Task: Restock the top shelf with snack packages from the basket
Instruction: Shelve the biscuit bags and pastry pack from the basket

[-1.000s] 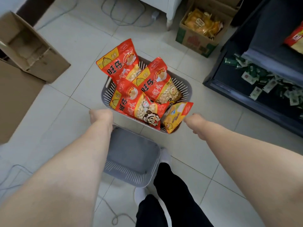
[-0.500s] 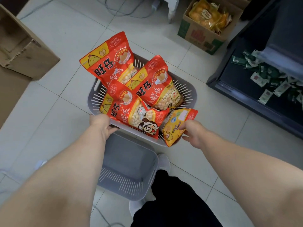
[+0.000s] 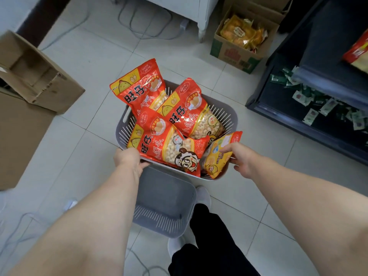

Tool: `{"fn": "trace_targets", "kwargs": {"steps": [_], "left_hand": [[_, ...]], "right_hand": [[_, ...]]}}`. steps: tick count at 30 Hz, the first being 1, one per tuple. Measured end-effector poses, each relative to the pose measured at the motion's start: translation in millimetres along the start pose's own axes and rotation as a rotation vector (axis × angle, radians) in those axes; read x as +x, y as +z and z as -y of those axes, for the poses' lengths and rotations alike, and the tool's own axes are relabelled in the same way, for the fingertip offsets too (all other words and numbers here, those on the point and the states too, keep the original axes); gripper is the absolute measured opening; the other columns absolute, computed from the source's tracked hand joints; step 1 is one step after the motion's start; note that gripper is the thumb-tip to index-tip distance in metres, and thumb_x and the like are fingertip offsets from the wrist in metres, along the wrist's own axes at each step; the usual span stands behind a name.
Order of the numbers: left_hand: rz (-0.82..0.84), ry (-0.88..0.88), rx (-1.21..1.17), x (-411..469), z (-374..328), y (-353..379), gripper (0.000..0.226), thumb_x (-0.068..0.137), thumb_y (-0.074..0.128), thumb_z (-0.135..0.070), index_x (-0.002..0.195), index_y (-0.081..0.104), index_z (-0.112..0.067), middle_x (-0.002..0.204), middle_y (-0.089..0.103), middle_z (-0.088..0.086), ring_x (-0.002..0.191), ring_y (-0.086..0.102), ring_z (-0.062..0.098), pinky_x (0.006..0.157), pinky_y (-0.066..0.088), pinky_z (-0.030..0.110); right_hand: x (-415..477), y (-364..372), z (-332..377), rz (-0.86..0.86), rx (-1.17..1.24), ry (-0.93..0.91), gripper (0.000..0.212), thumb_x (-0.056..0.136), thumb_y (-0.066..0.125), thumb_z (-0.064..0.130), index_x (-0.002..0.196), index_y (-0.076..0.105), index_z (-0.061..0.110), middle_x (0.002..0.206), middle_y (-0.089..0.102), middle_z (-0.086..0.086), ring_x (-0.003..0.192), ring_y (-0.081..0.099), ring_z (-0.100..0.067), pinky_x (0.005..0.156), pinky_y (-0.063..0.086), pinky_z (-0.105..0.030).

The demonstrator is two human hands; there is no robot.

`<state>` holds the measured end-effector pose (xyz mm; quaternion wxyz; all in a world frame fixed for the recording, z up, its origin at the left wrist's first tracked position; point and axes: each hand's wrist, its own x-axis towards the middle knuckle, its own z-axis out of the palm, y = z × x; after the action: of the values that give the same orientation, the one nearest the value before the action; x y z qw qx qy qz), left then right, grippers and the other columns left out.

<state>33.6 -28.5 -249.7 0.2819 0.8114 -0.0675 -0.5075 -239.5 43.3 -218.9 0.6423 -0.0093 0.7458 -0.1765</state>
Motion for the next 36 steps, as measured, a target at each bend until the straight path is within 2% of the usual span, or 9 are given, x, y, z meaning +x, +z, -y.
{"fn": "trace_targets", "kwargs": {"steps": [6, 13, 17, 22, 25, 28, 30, 33, 36], "left_hand": [[0.011, -0.020, 0.019, -46.1, 0.5, -24.6, 0.023, 0.095, 0.043, 0.004, 0.111, 0.051, -0.010, 0.104, 0.069, 0.014, 0.088, 0.071, 0.034, 0.046, 0.057, 0.041], [0.050, -0.034, 0.058, -67.3, 15.5, -33.7, 0.026, 0.097, 0.046, 0.001, 0.120, 0.053, -0.010, 0.107, 0.069, 0.012, 0.089, 0.070, 0.031, 0.048, 0.057, 0.041], [0.072, -0.043, 0.053, -64.0, 31.7, -28.5, 0.029, 0.097, 0.046, 0.002, 0.123, 0.051, -0.010, 0.112, 0.067, 0.013, 0.094, 0.069, 0.032, 0.063, 0.058, 0.049], [0.106, -0.082, 0.044, -37.1, 66.4, -16.4, 0.035, 0.094, 0.043, 0.008, 0.122, 0.050, -0.012, 0.108, 0.068, 0.012, 0.093, 0.070, 0.032, 0.057, 0.059, 0.047], [0.117, -0.148, 0.067, -21.5, 84.8, -15.5, 0.038, 0.092, 0.044, 0.011, 0.122, 0.052, -0.010, 0.109, 0.069, 0.014, 0.092, 0.070, 0.034, 0.061, 0.061, 0.050], [0.139, -0.215, 0.090, -12.8, 97.3, -24.3, 0.037, 0.090, 0.049, 0.014, 0.120, 0.055, -0.006, 0.110, 0.069, 0.017, 0.093, 0.070, 0.034, 0.073, 0.061, 0.051], [0.186, -0.240, 0.109, -6.0, 101.2, -32.1, 0.039, 0.090, 0.050, 0.016, 0.120, 0.058, -0.006, 0.110, 0.070, 0.017, 0.095, 0.070, 0.033, 0.080, 0.059, 0.048], [0.214, -0.263, 0.160, 3.3, 97.5, -38.3, 0.039, 0.093, 0.041, 0.016, 0.121, 0.056, -0.007, 0.100, 0.069, 0.016, 0.086, 0.069, 0.030, 0.079, 0.057, 0.043], [0.206, -0.162, 0.311, 18.6, 87.4, -35.9, 0.043, 0.089, 0.050, 0.009, 0.124, 0.048, -0.016, 0.104, 0.067, 0.011, 0.089, 0.066, 0.028, 0.078, 0.056, 0.046]], "right_hand": [[-47.5, -8.1, -12.9, -0.036, -0.064, -0.010, 0.050, 0.087, 0.061, 0.006, 0.134, 0.046, 0.011, 0.135, 0.053, -0.008, 0.124, 0.047, -0.026, 0.101, 0.029, -0.035], [-69.1, -22.1, -36.3, -0.087, -0.002, -0.007, 0.055, 0.086, 0.061, 0.003, 0.138, 0.043, 0.010, 0.140, 0.050, -0.010, 0.131, 0.043, -0.027, 0.111, 0.027, -0.039], [-58.7, -28.4, -49.2, -0.097, 0.033, -0.015, 0.058, 0.087, 0.060, 0.004, 0.141, 0.040, 0.010, 0.145, 0.046, -0.009, 0.136, 0.039, -0.027, 0.114, 0.024, -0.040], [-25.0, -29.7, -67.1, -0.129, 0.077, -0.011, 0.061, 0.089, 0.059, 0.005, 0.144, 0.036, 0.013, 0.150, 0.041, -0.008, 0.140, 0.034, -0.027, 0.117, 0.023, -0.043], [-8.9, -29.4, -75.7, -0.147, 0.070, 0.018, 0.060, 0.089, 0.061, 0.009, 0.144, 0.037, 0.012, 0.149, 0.041, -0.008, 0.139, 0.035, -0.026, 0.116, 0.025, -0.042], [-1.4, -25.3, -85.5, -0.164, 0.072, 0.075, 0.061, 0.085, 0.066, 0.014, 0.140, 0.041, 0.012, 0.144, 0.048, -0.009, 0.134, 0.041, -0.027, 0.109, 0.031, -0.040], [3.0, -20.0, -90.3, -0.185, 0.079, 0.103, 0.065, 0.082, 0.068, 0.015, 0.140, 0.039, 0.013, 0.140, 0.050, -0.009, 0.130, 0.045, -0.028, 0.098, 0.035, -0.037], [10.4, -11.7, -92.7, -0.222, 0.080, 0.131, 0.069, 0.083, 0.069, 0.012, 0.141, 0.033, 0.011, 0.134, 0.050, -0.006, 0.127, 0.045, -0.029, 0.085, 0.036, -0.036], [17.3, -9.4, -92.7, -0.269, 0.101, 0.141, 0.070, 0.084, 0.069, 0.009, 0.142, 0.030, 0.009, 0.137, 0.047, -0.010, 0.128, 0.044, -0.030, 0.084, 0.035, -0.036]]}}
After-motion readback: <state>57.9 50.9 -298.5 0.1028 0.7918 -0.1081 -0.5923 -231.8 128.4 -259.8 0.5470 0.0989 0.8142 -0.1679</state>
